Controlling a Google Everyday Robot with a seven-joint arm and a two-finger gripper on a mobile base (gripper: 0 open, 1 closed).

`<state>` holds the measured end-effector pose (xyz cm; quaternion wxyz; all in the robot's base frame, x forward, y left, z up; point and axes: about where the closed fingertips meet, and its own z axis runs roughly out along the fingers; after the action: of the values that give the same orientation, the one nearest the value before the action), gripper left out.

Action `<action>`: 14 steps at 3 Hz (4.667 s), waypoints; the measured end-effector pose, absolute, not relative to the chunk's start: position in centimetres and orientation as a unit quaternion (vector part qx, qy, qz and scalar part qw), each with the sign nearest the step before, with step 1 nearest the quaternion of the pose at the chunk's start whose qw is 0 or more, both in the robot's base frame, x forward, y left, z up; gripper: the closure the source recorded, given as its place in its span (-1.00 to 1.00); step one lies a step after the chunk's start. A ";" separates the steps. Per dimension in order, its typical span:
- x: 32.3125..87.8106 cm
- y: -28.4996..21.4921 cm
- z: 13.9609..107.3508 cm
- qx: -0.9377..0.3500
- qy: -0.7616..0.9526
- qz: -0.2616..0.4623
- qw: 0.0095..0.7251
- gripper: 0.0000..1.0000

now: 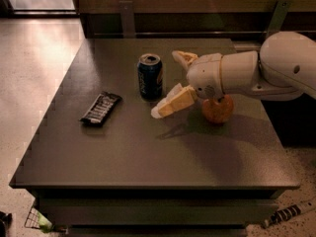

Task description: Pick pepsi can

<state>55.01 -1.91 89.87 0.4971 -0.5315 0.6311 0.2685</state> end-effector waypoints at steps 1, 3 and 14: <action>56.0 -0.7 89.7 -0.529 0.623 0.257 0.515 -1.00; 60.1 -0.6 89.9 -0.488 0.628 0.280 0.537 -0.95; 62.7 3.0 88.7 -0.463 0.617 0.336 0.539 -1.00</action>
Offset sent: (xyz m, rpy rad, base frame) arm 0.0506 0.0295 0.0000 0.0760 -0.0261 -0.0593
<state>62.71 3.00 88.69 0.5393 -0.4635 0.6174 0.3364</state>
